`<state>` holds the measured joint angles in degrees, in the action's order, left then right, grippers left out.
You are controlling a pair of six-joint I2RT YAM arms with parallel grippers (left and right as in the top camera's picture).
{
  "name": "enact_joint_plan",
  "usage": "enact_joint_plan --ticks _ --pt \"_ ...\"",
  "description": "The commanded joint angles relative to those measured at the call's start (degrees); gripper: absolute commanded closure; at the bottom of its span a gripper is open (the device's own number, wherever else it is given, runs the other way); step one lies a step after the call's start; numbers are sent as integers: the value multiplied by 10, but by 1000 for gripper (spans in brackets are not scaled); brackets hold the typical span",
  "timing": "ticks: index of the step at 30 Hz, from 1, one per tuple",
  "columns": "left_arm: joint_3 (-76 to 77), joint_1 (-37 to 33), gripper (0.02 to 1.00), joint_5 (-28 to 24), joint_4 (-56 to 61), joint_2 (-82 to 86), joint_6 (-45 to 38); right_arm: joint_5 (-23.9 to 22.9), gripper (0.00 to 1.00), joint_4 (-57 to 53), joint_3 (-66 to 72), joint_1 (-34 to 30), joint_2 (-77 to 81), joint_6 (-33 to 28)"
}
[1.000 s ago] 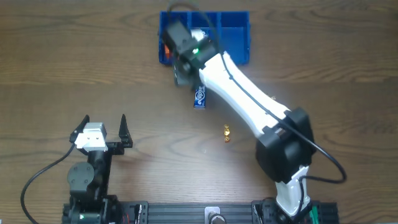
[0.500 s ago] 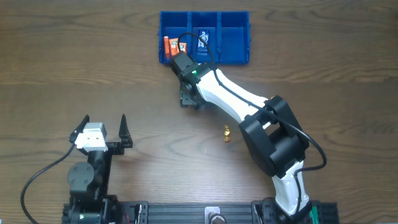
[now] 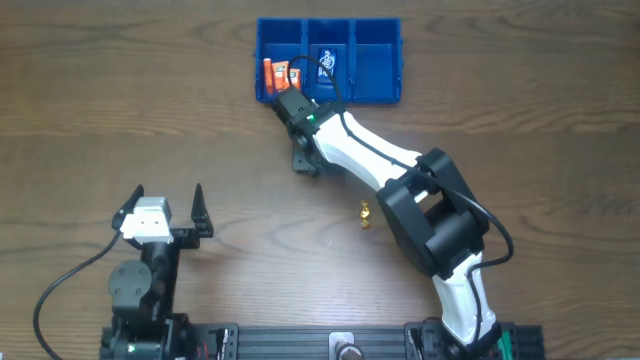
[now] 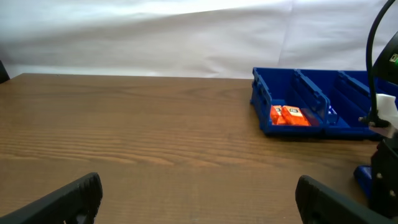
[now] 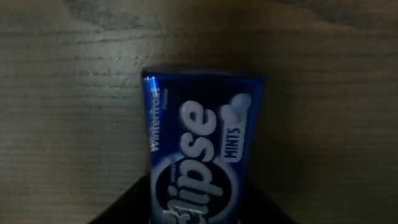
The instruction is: Sort Candies Into Trays
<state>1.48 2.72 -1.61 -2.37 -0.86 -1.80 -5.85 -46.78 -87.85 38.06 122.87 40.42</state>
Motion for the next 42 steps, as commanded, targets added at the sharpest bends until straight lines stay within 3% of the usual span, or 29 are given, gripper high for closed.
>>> enact_joint_plan --ticks 1,5,10,12,15,23,32,42 --pt "-12 -1 23 5 -21 4 -8 -5 713 0 -1 -4 7 3" --pt "-12 -1 20 5 -21 4 -8 -19 750 -2 -3 0 -30 3" --pt "-12 -1 20 5 -21 4 -8 -87 761 -7 -20 2 -141 -14" --pt "-12 -1 20 5 -21 4 -8 -141 766 -38 -75 -4 -164 -36" --pt "-12 -1 20 5 -21 4 -8 -163 766 -75 -171 -27 -150 -78" --pt "-12 -1 20 5 -21 4 -8 -164 774 -67 -386 -86 -20 -184" --pt "-12 -1 23 5 -21 4 -8 -110 774 -18 -406 -113 93 -195" --pt "-12 -1 20 5 -21 4 -8 -89 755 5 -406 -114 126 -195"
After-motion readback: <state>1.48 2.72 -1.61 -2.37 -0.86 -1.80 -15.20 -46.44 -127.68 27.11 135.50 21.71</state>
